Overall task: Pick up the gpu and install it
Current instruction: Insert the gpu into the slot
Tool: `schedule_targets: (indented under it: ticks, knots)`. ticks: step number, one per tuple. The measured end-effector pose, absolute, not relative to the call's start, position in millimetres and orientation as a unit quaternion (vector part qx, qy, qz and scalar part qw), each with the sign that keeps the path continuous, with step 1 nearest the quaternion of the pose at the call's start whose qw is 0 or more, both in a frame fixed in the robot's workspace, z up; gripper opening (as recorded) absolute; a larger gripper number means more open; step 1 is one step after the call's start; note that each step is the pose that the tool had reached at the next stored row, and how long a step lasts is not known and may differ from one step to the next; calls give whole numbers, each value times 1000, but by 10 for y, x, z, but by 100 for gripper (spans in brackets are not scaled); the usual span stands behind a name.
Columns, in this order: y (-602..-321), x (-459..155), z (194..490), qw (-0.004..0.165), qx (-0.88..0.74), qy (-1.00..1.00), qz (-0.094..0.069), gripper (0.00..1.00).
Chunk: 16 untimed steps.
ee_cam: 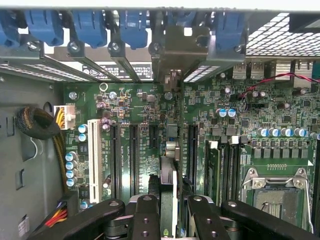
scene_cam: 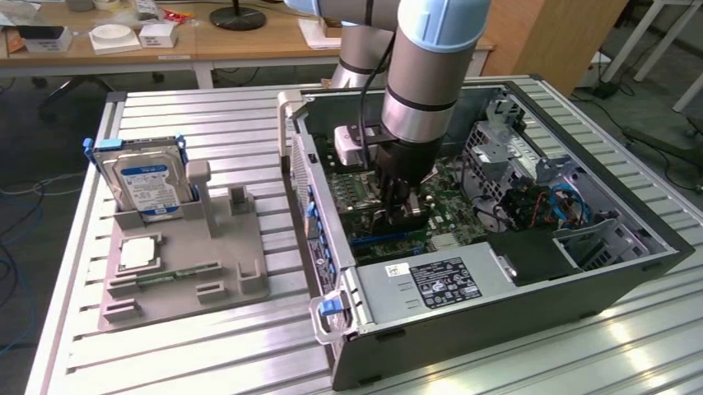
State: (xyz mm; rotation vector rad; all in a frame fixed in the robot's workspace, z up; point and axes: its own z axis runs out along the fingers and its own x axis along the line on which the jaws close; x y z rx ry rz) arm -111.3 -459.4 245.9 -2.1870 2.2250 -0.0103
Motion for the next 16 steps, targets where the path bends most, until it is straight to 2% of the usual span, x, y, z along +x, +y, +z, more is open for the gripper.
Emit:
schedule_targets:
  ticks: [16]
  knots:
    - [-4590, -1115, 2444, 11, -701, 713, -3, 26]
